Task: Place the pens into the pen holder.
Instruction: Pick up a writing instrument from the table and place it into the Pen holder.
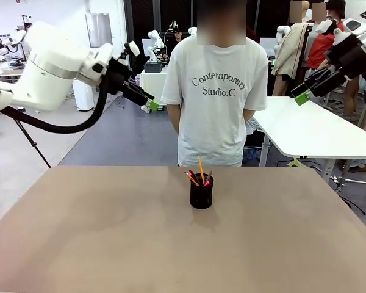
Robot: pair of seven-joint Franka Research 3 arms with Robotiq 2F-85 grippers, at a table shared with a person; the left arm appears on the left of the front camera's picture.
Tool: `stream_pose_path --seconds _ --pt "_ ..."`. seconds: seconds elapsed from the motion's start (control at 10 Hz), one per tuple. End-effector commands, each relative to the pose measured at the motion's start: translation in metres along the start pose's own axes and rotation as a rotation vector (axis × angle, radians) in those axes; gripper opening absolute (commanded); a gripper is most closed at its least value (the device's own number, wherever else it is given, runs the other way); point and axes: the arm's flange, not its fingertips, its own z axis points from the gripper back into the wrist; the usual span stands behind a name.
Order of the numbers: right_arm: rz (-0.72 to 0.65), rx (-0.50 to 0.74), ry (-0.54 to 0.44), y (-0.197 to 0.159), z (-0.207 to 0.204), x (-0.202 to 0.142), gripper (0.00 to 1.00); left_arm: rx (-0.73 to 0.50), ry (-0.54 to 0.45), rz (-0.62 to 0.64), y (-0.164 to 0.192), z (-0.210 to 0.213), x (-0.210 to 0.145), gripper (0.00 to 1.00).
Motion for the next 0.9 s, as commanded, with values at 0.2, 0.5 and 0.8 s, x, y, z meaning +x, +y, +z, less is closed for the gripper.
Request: stream_pose_path --seconds 0.2,0.5,0.8 --pt "0.001 0.001 -0.001 0.002 0.001 0.000 1.00 0.086 0.035 0.018 -0.012 0.048 -0.012 1.00" --pt "0.001 0.001 -0.001 0.002 0.001 0.000 1.00 0.189 0.088 0.010 -0.016 0.083 -0.019 1.00" --pt "0.001 0.001 -0.001 0.002 0.001 0.000 1.00 0.215 0.125 0.032 -0.024 0.089 -0.023 1.00"
